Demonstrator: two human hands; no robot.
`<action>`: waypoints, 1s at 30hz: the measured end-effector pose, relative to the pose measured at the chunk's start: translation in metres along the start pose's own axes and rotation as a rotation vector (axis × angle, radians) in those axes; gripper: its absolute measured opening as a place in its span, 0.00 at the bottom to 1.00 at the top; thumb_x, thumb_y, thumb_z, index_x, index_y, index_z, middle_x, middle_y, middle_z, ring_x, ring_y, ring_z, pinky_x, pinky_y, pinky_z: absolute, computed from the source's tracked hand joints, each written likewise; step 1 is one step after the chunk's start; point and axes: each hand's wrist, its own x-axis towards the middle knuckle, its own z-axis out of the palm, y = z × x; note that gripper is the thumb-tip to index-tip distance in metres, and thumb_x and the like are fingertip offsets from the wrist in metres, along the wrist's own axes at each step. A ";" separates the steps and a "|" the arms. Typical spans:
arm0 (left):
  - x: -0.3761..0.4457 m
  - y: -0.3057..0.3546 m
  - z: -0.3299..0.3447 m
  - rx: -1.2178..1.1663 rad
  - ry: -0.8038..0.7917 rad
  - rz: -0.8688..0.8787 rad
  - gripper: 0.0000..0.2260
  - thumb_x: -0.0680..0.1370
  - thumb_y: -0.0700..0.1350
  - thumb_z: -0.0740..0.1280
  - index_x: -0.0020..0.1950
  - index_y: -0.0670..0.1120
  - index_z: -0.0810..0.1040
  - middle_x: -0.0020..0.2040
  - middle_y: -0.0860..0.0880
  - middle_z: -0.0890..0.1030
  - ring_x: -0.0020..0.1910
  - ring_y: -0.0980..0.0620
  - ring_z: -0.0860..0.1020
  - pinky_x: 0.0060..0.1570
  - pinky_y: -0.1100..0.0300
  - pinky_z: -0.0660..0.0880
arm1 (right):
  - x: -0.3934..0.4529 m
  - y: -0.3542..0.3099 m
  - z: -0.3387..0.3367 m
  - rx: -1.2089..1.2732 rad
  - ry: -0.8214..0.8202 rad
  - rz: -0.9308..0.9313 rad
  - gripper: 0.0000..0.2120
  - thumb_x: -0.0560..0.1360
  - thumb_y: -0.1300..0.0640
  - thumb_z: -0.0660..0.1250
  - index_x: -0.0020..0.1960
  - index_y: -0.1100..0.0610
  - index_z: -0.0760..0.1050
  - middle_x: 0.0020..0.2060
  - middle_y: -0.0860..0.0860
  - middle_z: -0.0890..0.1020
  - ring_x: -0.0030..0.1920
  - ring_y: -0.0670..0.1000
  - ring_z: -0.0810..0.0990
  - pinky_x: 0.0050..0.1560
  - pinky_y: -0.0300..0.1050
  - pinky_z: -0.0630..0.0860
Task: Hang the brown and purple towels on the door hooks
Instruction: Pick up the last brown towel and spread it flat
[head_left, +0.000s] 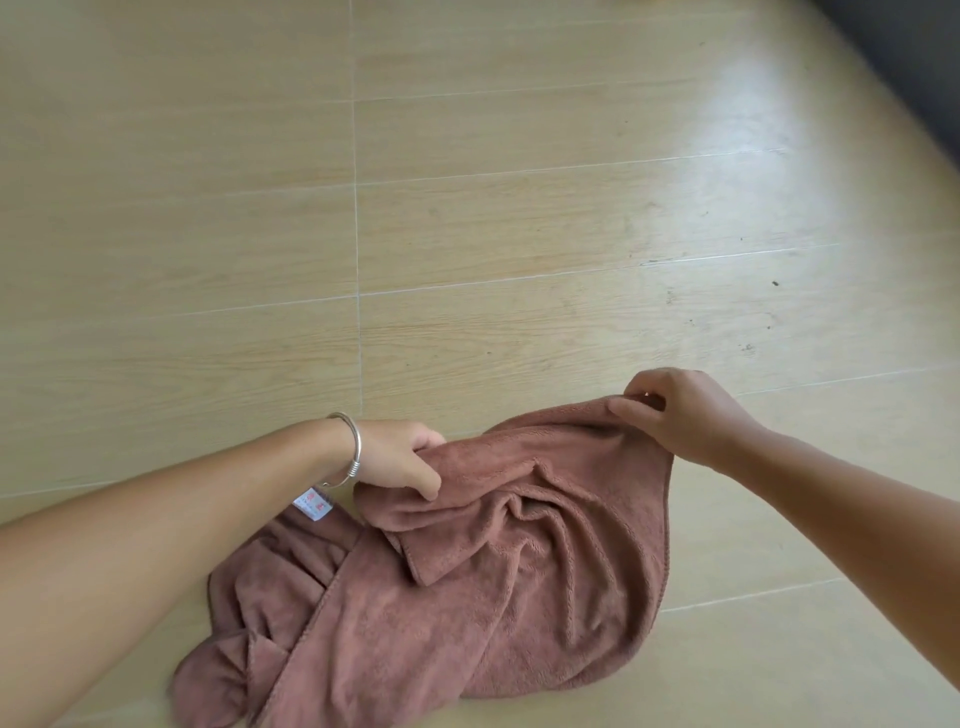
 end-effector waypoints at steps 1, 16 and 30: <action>-0.001 0.001 -0.001 -0.022 0.019 -0.003 0.14 0.63 0.49 0.69 0.48 0.52 0.80 0.40 0.56 0.82 0.41 0.57 0.79 0.43 0.61 0.76 | 0.000 0.000 0.002 -0.024 0.002 -0.017 0.08 0.73 0.44 0.67 0.39 0.47 0.77 0.37 0.44 0.77 0.41 0.49 0.76 0.39 0.46 0.73; -0.009 0.012 -0.021 0.010 0.289 0.024 0.19 0.67 0.64 0.67 0.51 0.55 0.80 0.47 0.57 0.83 0.47 0.58 0.80 0.53 0.57 0.75 | 0.002 -0.001 0.003 -0.209 0.259 0.015 0.06 0.74 0.54 0.68 0.49 0.51 0.83 0.45 0.52 0.80 0.48 0.57 0.77 0.44 0.47 0.70; -0.023 -0.013 -0.043 0.121 0.217 0.006 0.09 0.72 0.45 0.74 0.49 0.52 0.76 0.35 0.58 0.81 0.33 0.60 0.78 0.37 0.67 0.73 | 0.014 -0.018 0.002 -0.251 0.255 -0.001 0.07 0.75 0.51 0.66 0.50 0.49 0.83 0.48 0.51 0.81 0.51 0.56 0.76 0.49 0.48 0.71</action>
